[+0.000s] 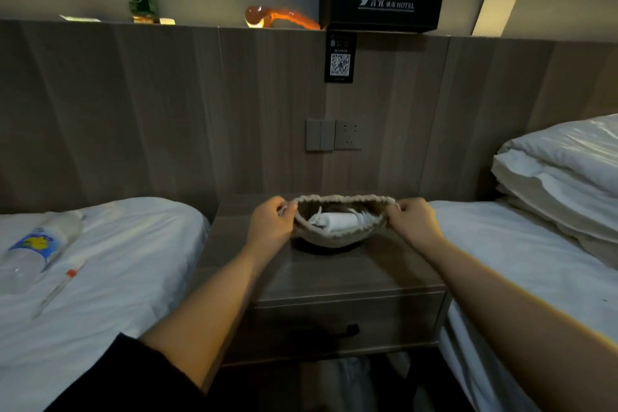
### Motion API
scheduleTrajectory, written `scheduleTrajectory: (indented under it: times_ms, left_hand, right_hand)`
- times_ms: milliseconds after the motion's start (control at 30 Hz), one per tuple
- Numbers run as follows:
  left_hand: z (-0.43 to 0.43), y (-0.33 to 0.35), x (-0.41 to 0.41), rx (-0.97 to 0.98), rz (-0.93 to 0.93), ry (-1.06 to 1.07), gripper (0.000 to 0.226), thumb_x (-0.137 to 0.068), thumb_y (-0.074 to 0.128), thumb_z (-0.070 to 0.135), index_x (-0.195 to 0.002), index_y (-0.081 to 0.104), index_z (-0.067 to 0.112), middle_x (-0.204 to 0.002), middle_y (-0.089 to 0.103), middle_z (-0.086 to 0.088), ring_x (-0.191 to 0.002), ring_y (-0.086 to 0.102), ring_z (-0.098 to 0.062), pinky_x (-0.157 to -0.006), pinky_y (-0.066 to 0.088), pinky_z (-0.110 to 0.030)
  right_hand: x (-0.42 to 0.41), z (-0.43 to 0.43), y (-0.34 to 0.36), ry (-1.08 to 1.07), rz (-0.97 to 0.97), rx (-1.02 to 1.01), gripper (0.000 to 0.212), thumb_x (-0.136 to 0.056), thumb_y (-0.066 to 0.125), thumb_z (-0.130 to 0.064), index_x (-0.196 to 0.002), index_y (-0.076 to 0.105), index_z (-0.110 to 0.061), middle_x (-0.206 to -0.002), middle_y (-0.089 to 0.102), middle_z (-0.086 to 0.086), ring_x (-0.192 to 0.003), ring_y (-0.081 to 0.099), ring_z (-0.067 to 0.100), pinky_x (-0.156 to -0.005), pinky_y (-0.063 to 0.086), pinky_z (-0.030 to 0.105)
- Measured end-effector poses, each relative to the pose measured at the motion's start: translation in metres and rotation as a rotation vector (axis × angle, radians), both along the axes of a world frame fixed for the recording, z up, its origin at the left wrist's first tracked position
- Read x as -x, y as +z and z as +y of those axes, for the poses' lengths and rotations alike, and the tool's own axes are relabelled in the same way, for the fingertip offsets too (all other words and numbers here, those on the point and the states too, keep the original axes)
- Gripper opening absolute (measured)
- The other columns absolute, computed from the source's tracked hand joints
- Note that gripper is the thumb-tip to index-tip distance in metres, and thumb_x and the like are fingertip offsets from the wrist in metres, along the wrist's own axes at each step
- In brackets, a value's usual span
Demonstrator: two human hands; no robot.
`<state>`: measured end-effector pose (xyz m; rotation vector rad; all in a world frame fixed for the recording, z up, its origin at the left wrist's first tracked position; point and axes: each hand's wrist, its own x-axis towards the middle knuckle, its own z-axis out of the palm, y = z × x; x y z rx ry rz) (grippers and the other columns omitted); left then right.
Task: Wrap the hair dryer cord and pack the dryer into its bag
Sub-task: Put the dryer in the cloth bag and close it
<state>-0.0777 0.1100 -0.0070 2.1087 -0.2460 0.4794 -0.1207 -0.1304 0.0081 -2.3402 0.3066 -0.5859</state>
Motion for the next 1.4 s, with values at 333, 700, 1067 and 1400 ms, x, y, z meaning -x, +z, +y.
scheduleTrajectory:
  times_ms: [333, 700, 1067, 1400]
  left_hand:
    - [-0.011, 0.095, -0.034, 0.566, 0.064, -0.097, 0.031, -0.094, 0.05, 0.017, -0.063, 0.051, 0.012, -0.055, 0.051, -0.008, -0.029, 0.049, -0.001, -0.037, 0.045, -0.018]
    - [-0.022, 0.125, -0.048, 0.725, 0.226, -0.171, 0.032, -0.096, 0.047, 0.018, -0.066, 0.051, 0.008, -0.059, 0.049, -0.011, -0.029, 0.051, -0.006, -0.033, 0.046, -0.019]
    - [0.001, 0.125, -0.033, 1.01, 0.326, -0.255, 0.023, -0.101, 0.03, 0.021, -0.099, 0.043, 0.003, -0.076, 0.055, -0.018, -0.05, 0.067, -0.023, -0.055, 0.058, -0.037]
    - [-0.01, 0.132, -0.013, 1.079, 0.441, -0.357, 0.022, -0.102, 0.028, 0.021, -0.117, 0.035, 0.007, -0.084, 0.058, -0.021, -0.112, 0.057, -0.044, -0.081, 0.051, -0.049]
  right_hand:
    - [-0.016, -0.005, 0.116, 0.054, -0.115, -0.204, 0.036, -0.086, 0.049, -0.02, -0.072, 0.069, 0.007, -0.075, 0.072, 0.023, -0.073, 0.068, 0.035, -0.074, 0.056, 0.043]
    - [-0.019, -0.02, 0.142, 0.263, -0.074, -0.614, 0.034, -0.095, 0.048, -0.025, -0.068, 0.057, -0.008, -0.06, 0.062, 0.01, -0.052, 0.059, 0.019, -0.061, 0.049, 0.032]
    - [-0.02, -0.036, 0.127, -0.248, -0.321, -0.451, 0.034, -0.096, 0.044, -0.026, -0.076, 0.063, -0.006, -0.079, 0.064, 0.016, -0.071, 0.059, 0.026, -0.065, 0.047, 0.034]
    - [-0.019, 0.027, 0.134, 0.103, -0.175, 0.559, 0.043, -0.088, 0.051, -0.025, -0.128, 0.051, -0.011, -0.139, 0.047, 0.015, -0.132, 0.036, 0.034, -0.107, 0.03, 0.048]
